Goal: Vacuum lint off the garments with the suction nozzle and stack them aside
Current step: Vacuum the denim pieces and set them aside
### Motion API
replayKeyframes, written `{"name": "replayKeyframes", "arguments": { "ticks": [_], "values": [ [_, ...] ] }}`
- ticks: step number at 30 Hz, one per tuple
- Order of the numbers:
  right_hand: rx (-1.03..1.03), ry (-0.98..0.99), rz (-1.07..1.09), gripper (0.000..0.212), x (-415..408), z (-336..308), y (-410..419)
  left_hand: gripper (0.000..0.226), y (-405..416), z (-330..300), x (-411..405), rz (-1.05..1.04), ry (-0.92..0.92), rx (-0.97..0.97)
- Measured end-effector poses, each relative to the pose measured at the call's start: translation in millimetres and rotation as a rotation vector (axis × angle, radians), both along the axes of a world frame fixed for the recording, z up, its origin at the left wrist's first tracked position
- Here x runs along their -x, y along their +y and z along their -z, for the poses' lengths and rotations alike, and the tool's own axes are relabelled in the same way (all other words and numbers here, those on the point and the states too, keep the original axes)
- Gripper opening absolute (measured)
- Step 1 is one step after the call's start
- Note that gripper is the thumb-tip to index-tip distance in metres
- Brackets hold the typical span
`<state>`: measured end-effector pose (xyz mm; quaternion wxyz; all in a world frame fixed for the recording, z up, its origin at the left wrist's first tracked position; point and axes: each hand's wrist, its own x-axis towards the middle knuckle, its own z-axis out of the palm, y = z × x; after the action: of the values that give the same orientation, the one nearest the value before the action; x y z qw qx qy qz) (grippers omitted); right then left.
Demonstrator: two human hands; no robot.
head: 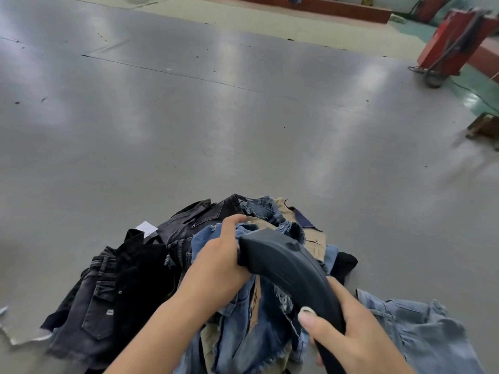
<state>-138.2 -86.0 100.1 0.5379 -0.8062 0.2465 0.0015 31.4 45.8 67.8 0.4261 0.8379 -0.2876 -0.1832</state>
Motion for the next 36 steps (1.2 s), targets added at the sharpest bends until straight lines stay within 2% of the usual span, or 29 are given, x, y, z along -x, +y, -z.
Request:
{"name": "replayKeyframes", "arguments": {
  "ticks": [3, 10, 15, 20, 25, 28, 30, 31, 33, 36],
  "values": [
    [0.004, -0.011, 0.030, 0.029, 1, 0, -2, 0.075, 0, 0, -1, 0.005, 0.043, 0.049],
    [-0.002, -0.081, 0.068, 0.039, 5, -5, -12, 0.073, 3, -3, -5, 0.028, 0.088, 0.063],
    [0.011, -0.019, -0.068, 0.046, 5, -10, -12, 0.075, 2, -5, -3, 0.075, 0.125, 0.045],
    [-0.006, -0.100, -0.024, 0.035, 2, -14, -12, 0.076, 1, -7, -2, 0.099, 0.176, 0.065],
    [-0.006, -0.088, -0.051, 0.033, 0, -10, -9, 0.070, 1, -5, -3, 0.122, 0.177, 0.067],
    [-0.109, -0.193, 0.113, 0.029, -3, -3, -6, 0.058, 8, 0, -12, 0.205, 0.149, -0.075],
    [-0.120, -0.248, 0.305, 0.028, -4, 2, -13, 0.045, 21, 6, -23, 0.265, 0.062, -0.274],
    [-0.103, -0.244, 0.377, 0.032, -4, 5, -18, 0.039, 27, 9, -27, 0.284, 0.026, -0.392],
    [-0.079, -0.195, 0.460, 0.023, -1, 11, -28, 0.031, 36, 17, -29, 0.312, -0.025, -0.608],
    [-0.094, -0.114, 0.477, 0.011, 4, 20, -36, 0.024, 39, 30, -27, 0.303, -0.146, -0.765]
  ]
}}
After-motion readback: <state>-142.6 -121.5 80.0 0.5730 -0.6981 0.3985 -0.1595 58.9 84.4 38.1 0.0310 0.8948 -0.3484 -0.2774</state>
